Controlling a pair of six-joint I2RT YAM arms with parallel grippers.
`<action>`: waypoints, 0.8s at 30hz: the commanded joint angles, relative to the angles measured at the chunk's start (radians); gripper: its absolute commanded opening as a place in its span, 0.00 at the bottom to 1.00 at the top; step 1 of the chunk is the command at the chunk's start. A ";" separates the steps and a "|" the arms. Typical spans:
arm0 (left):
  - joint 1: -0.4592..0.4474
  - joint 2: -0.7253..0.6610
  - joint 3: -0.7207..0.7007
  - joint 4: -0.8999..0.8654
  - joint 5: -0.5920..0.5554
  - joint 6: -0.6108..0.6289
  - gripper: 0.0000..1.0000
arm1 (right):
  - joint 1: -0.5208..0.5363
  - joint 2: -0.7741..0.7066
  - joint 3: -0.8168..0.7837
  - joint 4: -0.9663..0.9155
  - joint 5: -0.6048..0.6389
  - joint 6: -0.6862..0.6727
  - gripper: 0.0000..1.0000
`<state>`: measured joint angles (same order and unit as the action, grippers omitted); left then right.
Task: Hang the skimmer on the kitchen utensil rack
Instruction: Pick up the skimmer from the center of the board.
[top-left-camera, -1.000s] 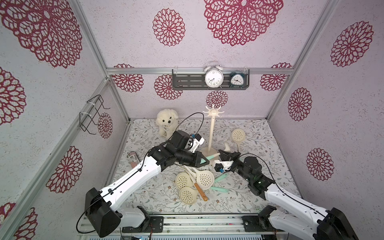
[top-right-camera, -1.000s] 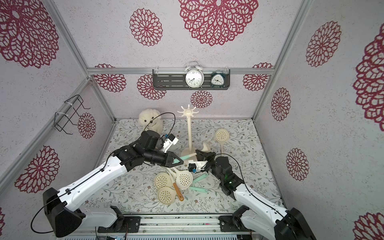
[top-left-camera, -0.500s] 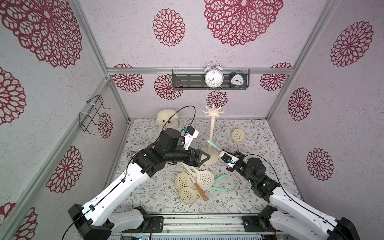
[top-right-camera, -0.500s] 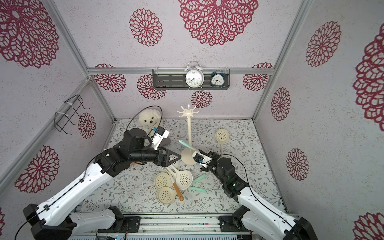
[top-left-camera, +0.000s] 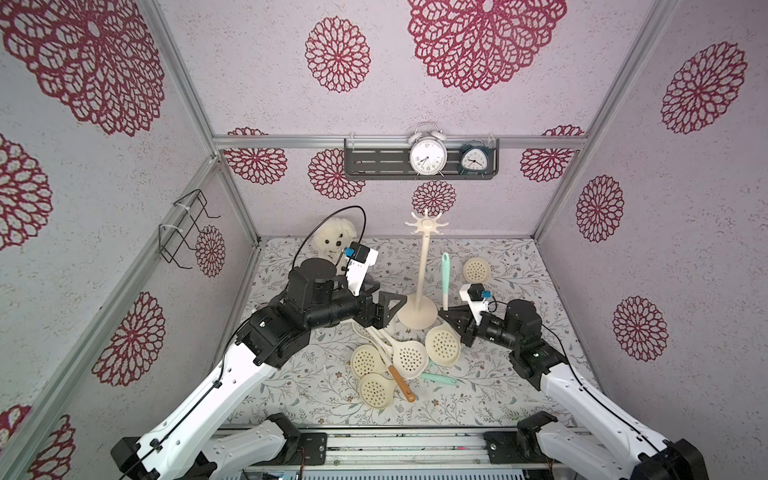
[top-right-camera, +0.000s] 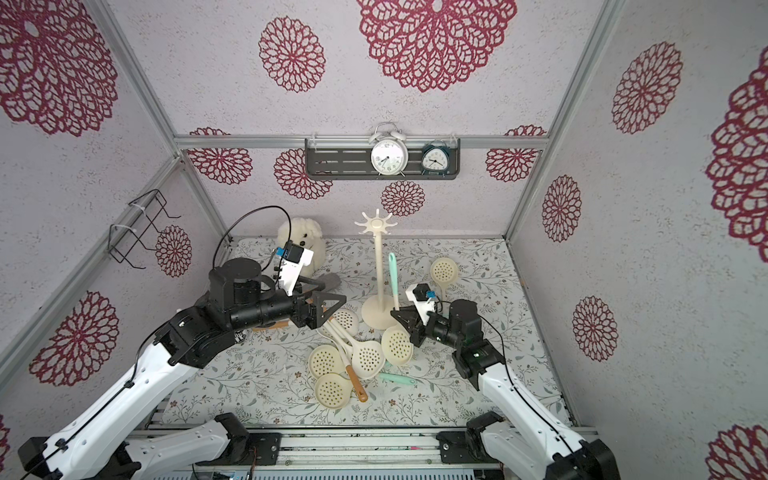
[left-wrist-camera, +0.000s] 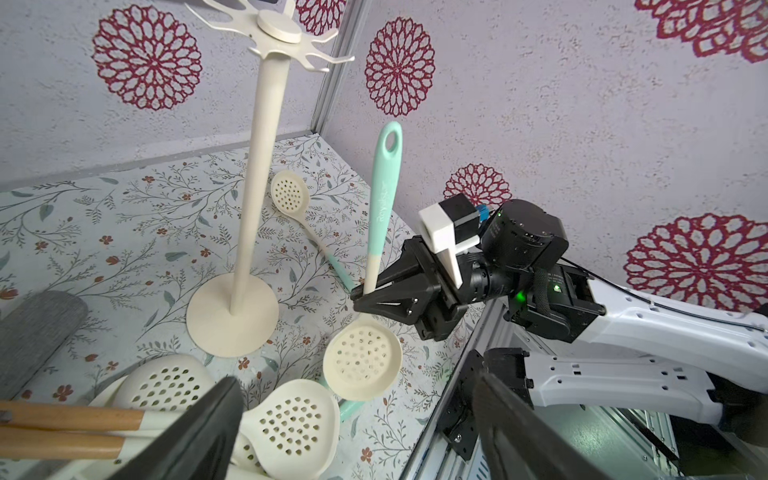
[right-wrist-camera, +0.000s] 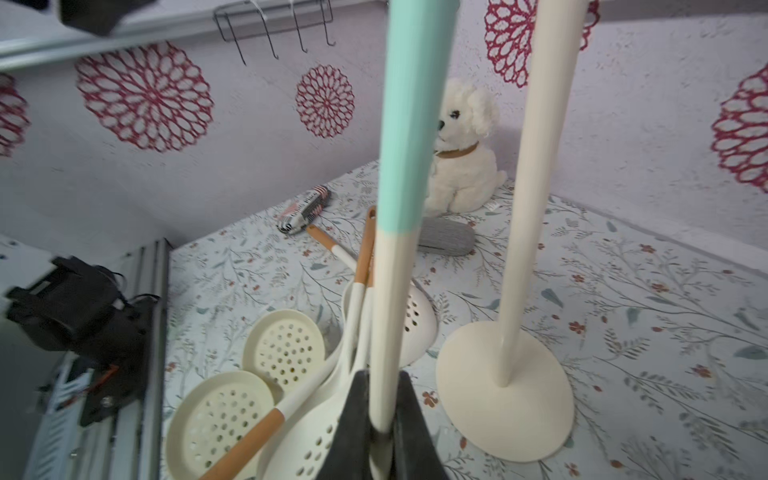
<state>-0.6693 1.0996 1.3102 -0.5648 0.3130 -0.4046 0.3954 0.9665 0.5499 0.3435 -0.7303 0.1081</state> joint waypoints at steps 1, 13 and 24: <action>0.064 0.008 0.015 0.142 0.121 -0.025 0.93 | -0.008 0.036 0.065 0.222 -0.324 0.234 0.00; 0.093 0.174 0.159 0.249 0.385 -0.056 0.96 | 0.109 0.115 0.201 0.139 -0.403 0.209 0.00; 0.091 0.229 0.183 0.304 0.492 -0.091 0.71 | 0.160 0.142 0.231 0.185 -0.420 0.248 0.00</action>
<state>-0.5816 1.3251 1.4601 -0.3141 0.7563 -0.4892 0.5396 1.1122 0.7391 0.4744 -1.1225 0.3336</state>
